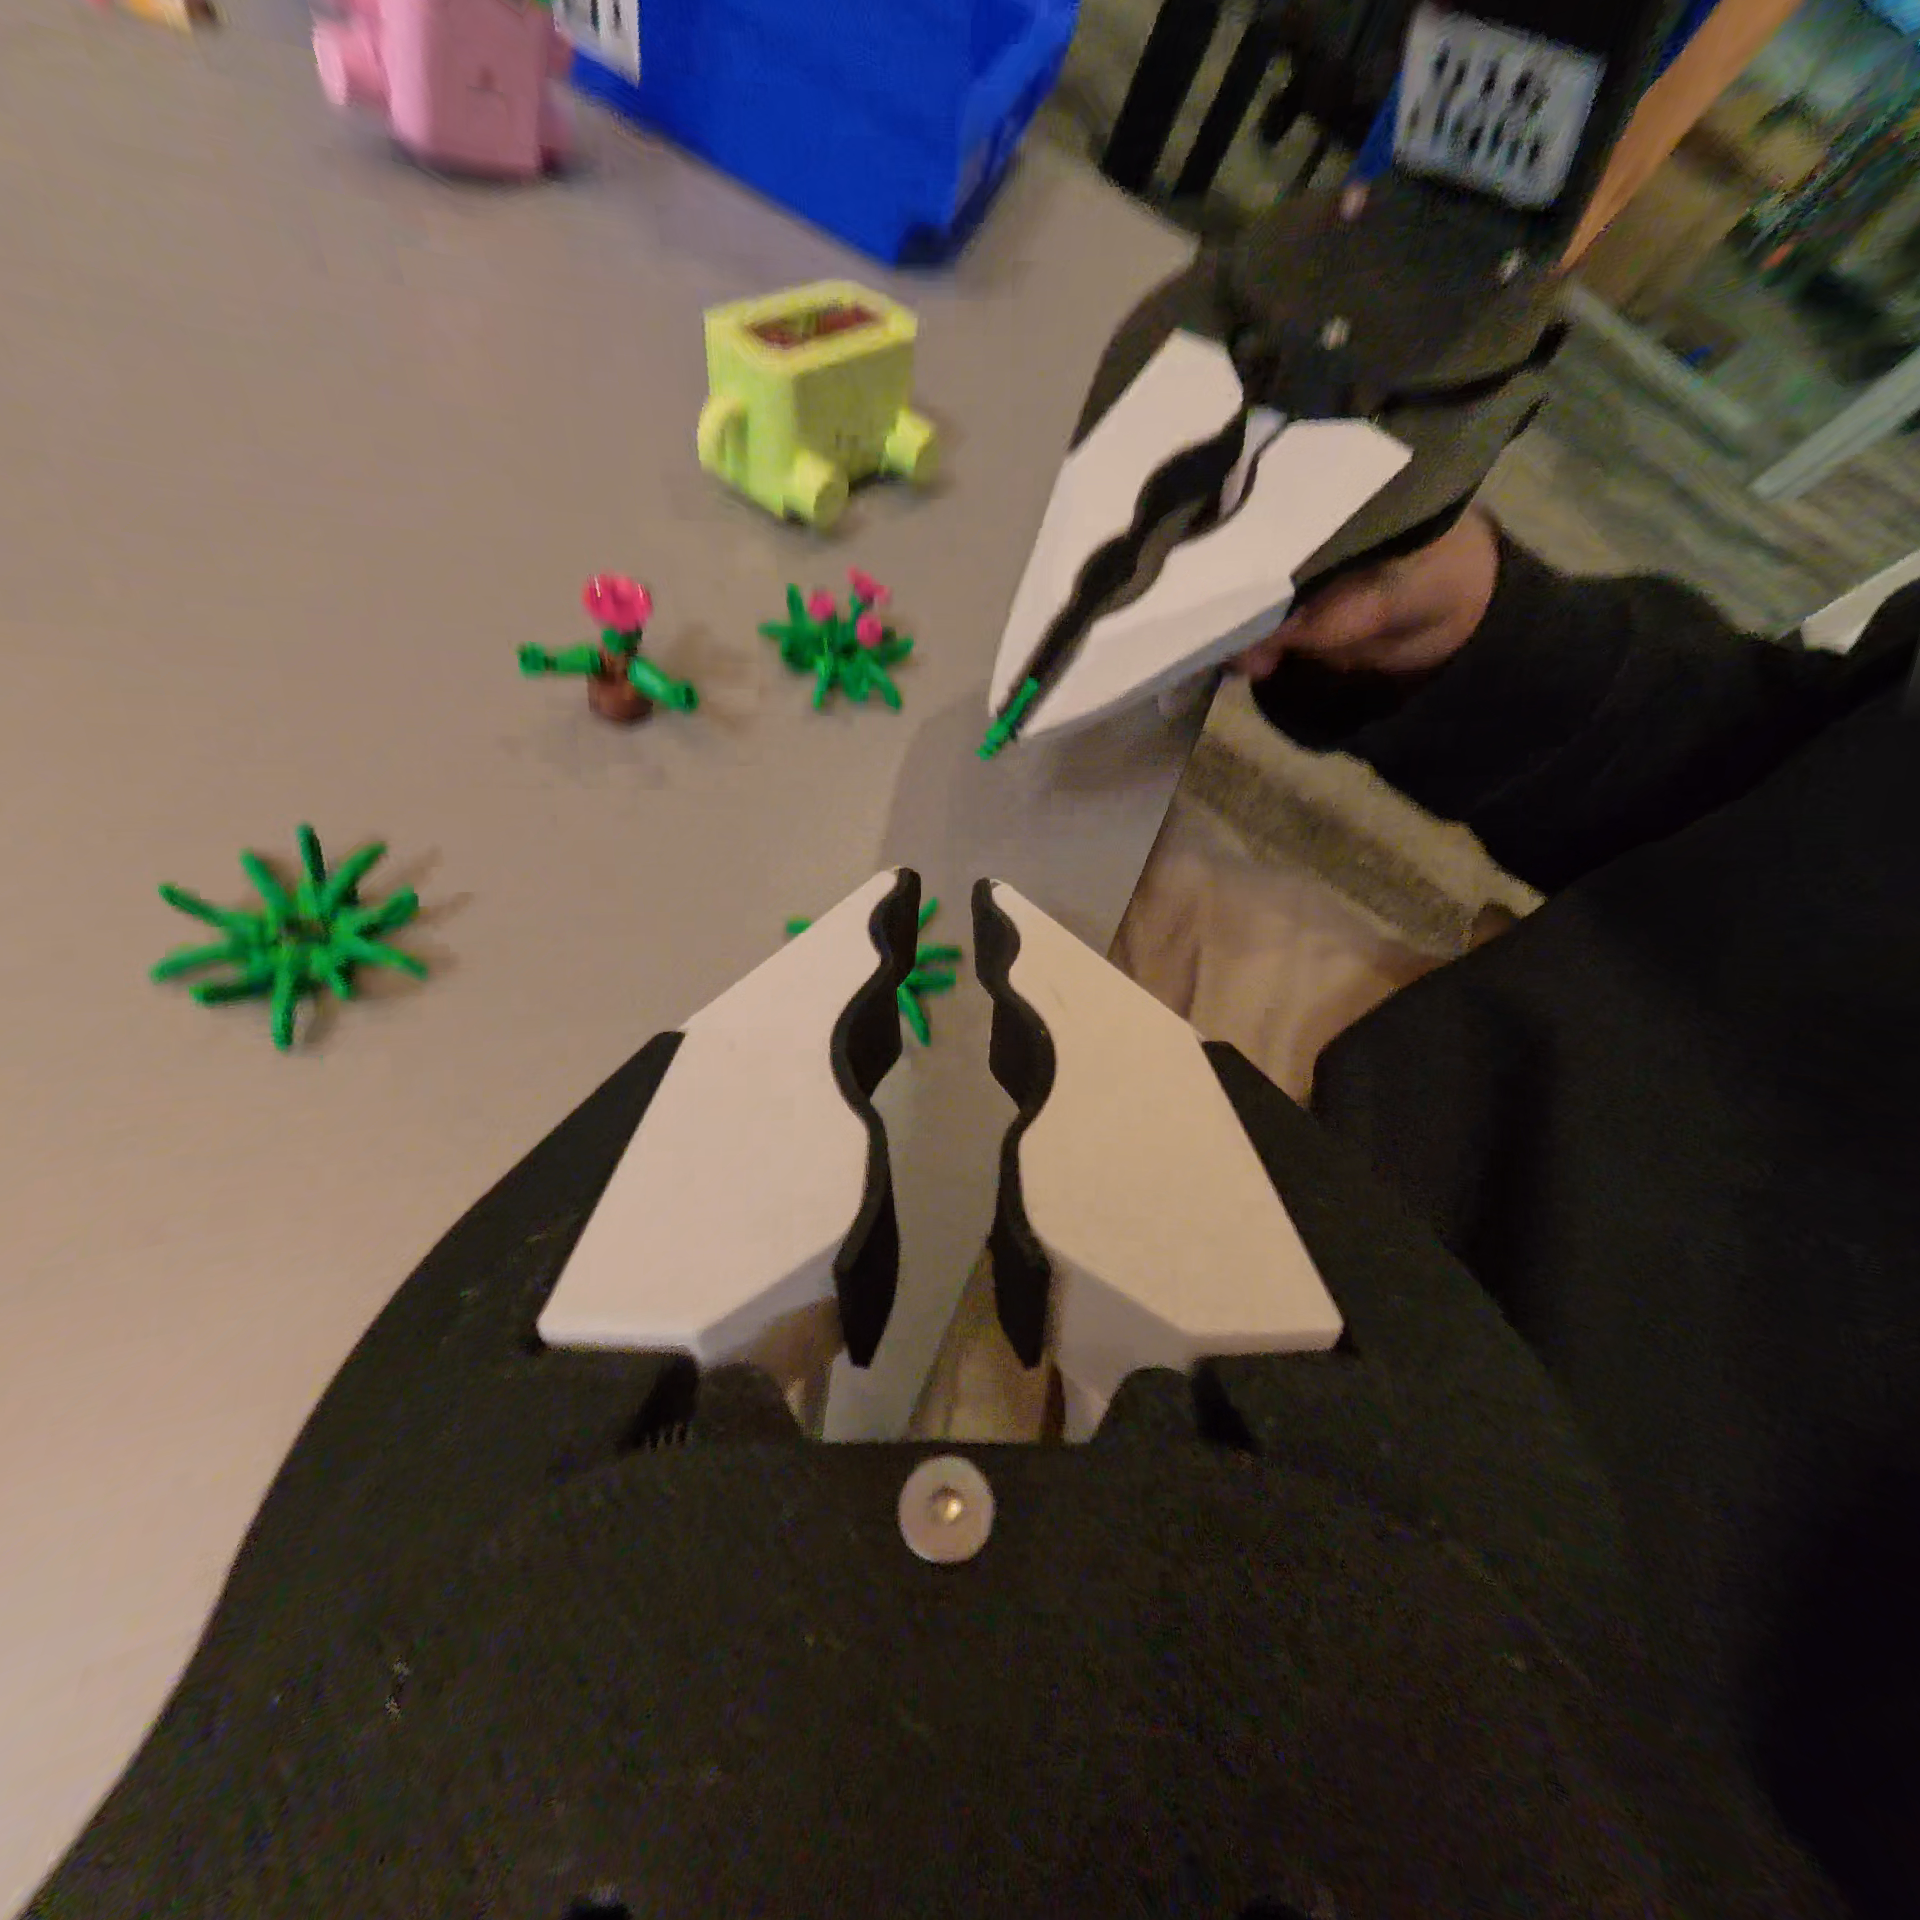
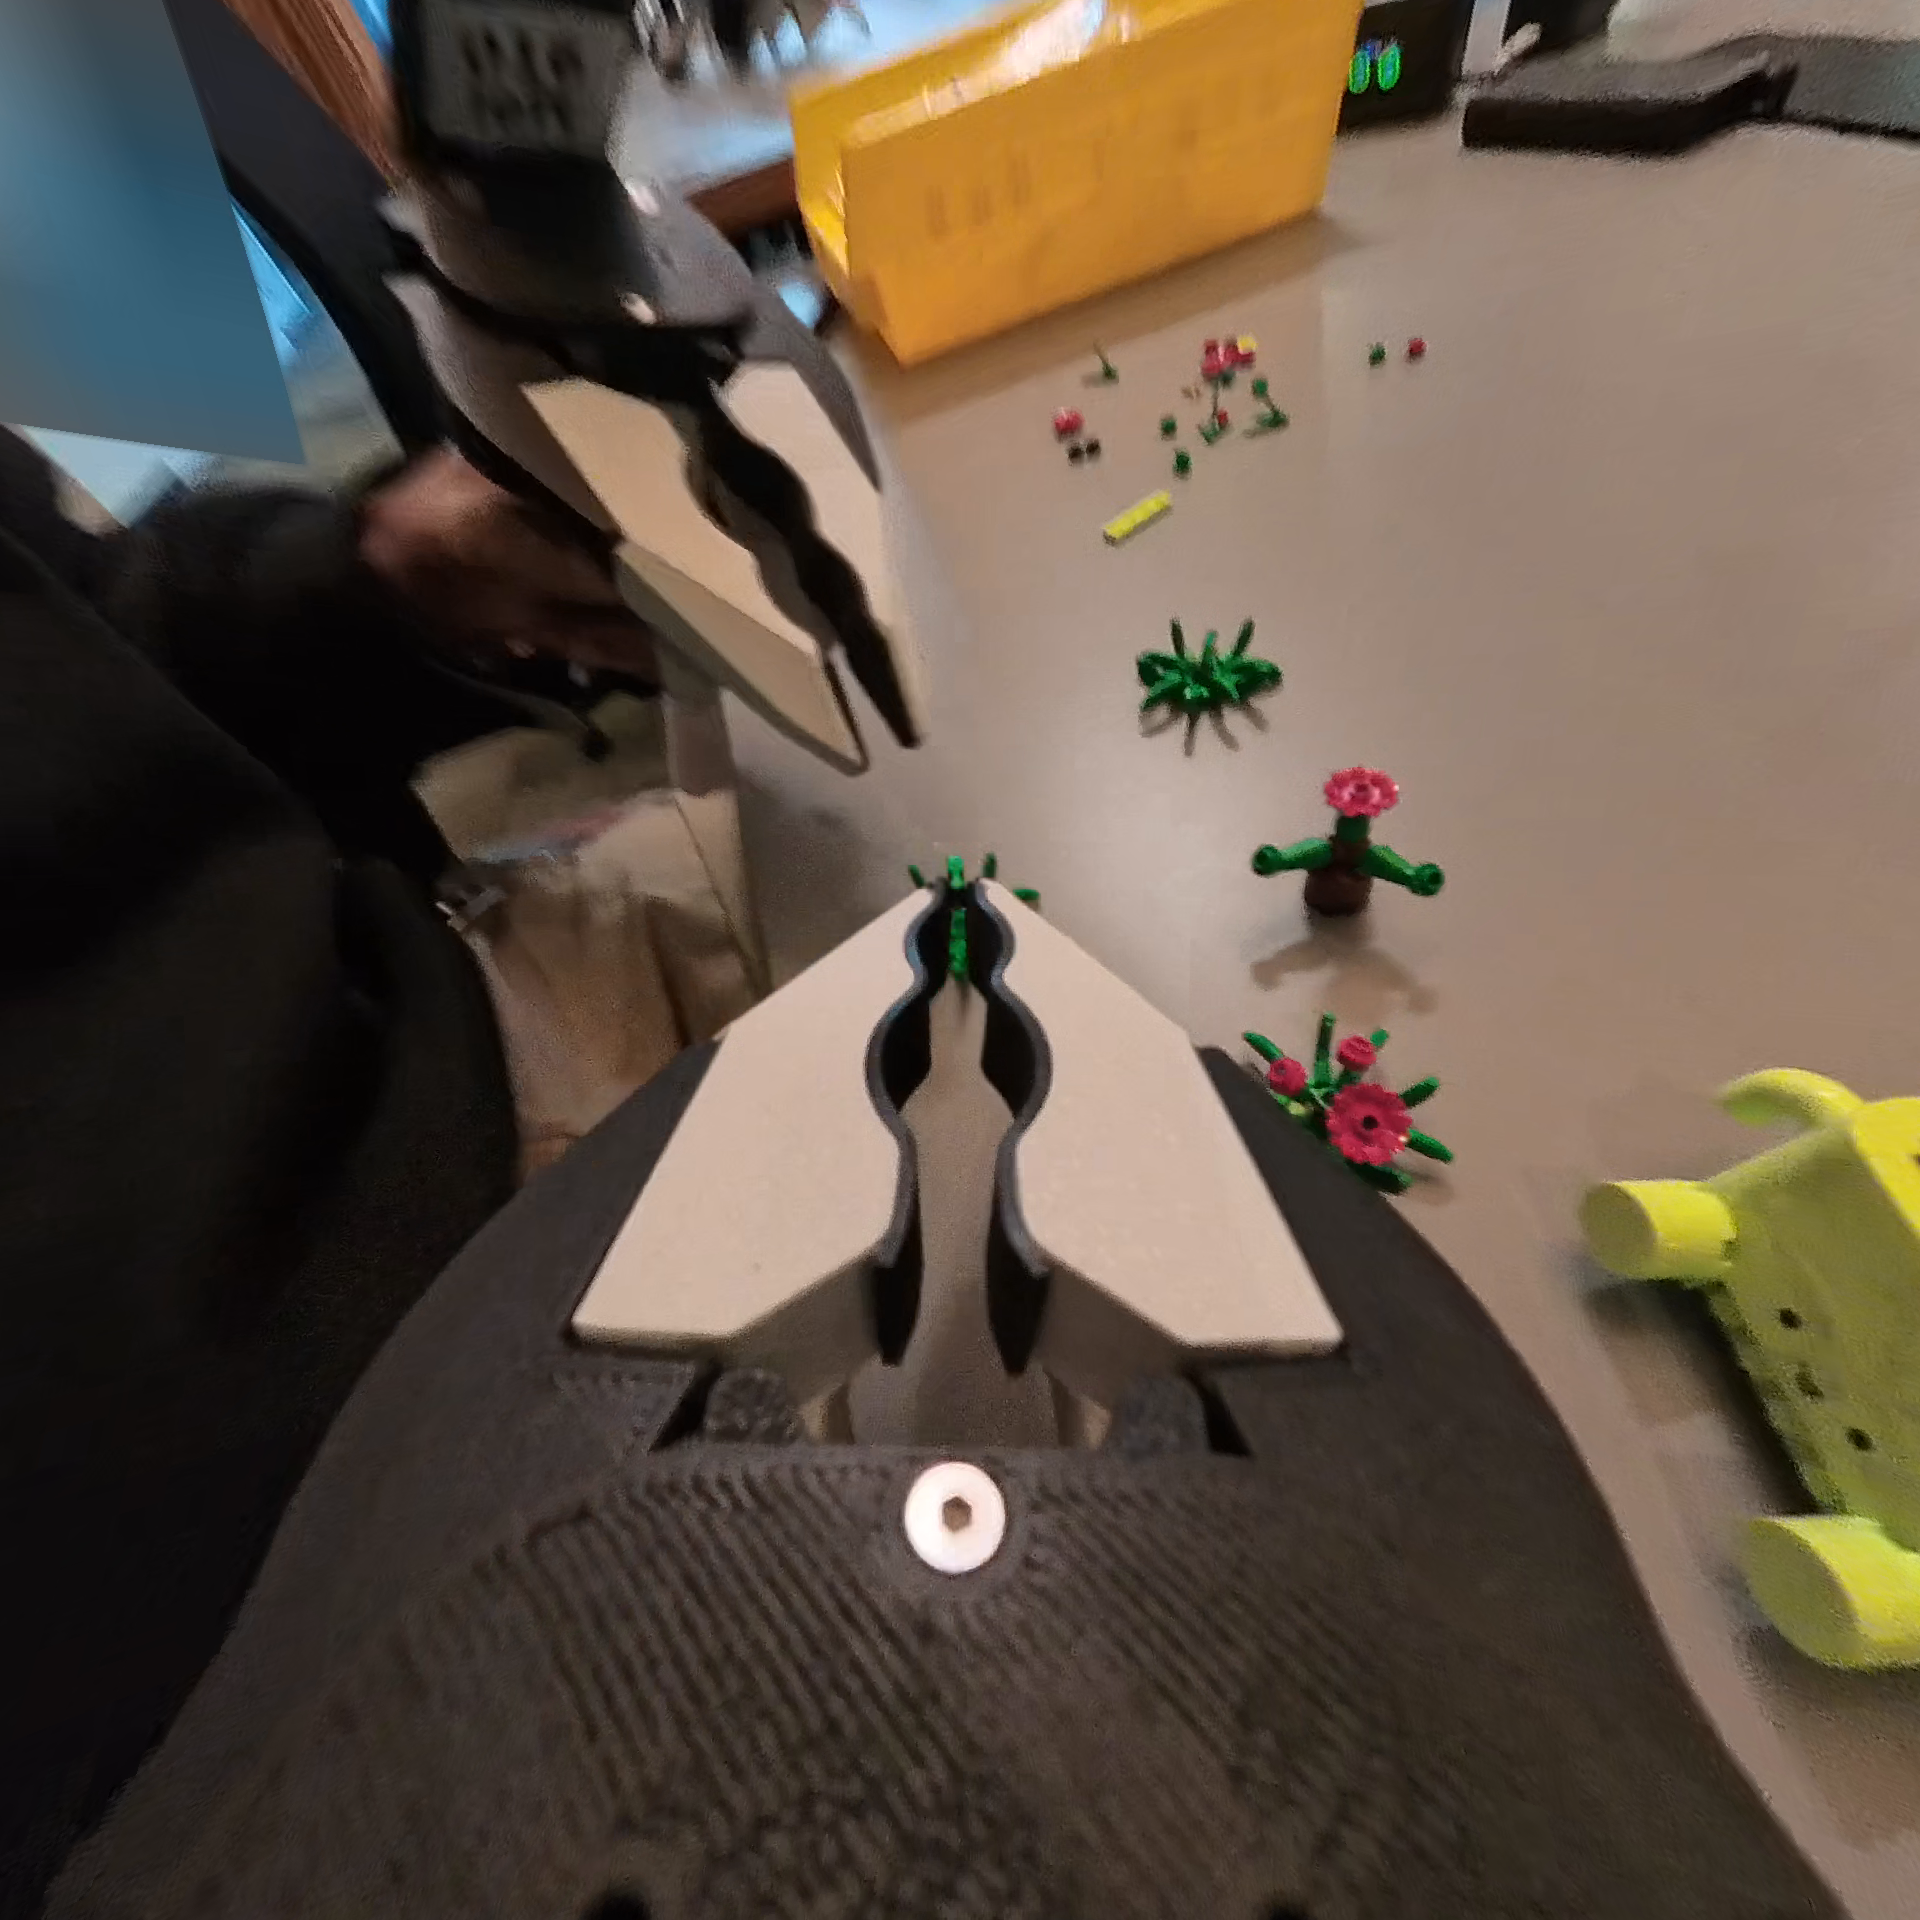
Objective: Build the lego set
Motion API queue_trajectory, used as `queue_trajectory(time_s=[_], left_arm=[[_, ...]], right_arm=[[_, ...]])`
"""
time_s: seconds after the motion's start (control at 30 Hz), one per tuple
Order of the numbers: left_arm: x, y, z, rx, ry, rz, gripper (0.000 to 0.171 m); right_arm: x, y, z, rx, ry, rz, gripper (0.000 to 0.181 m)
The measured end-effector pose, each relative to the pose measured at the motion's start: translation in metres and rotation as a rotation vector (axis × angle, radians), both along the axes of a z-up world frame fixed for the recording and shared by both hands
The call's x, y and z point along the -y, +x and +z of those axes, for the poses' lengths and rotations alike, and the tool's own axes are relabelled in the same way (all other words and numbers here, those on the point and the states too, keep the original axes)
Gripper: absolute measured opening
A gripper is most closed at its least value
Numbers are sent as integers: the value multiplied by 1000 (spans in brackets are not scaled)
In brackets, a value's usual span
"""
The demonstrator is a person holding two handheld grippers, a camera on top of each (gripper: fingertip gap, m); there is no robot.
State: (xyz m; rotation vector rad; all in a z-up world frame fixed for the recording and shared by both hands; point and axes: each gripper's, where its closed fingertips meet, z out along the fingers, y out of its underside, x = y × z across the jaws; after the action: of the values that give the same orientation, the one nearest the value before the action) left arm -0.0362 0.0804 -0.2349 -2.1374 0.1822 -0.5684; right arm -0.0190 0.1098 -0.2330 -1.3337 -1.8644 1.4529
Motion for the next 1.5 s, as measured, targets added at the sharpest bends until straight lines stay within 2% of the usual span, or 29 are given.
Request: queue_trajectory(time_s=[0.17, 0.3, 0.47, 0.6, 0.7, 0.87, 0.93, 1.13, 1.5], left_arm=[[26, 9, -33, -72, -173, 13, 8], [25, 12, -44, -78, -191, 35, 14], [16, 5, -47, -87, -187, 81, 30], [13, -3, -48, -113, -176, 114, 31], [11, -8, -42, -113, -136, 132, 30], [9, -2, -34, -130, -117, 80, 6], [7, 1, -39, -171, -151, 50, 1], [1, 2, -55, -314, -274, -17, 0], [1, 5, -57, -298, -350, -51, 0]], right_arm=[[1, -15, -32, 119, 258, 1, 1], [3, -24, -45, 180, 349, 18, 1], [7, -16, -51, 259, 327, 43, 1], [22, -1, -52, 301, 215, 102, 1], [23, 1, -44, 267, 126, 88, 1], [14, 0, -41, 227, 61, 31, 1], [14, -2, -45, 225, 103, 23, 1], [24, -7, -57, 230, 258, 72, 0], [24, -6, -60, 226, 300, 101, 0]])
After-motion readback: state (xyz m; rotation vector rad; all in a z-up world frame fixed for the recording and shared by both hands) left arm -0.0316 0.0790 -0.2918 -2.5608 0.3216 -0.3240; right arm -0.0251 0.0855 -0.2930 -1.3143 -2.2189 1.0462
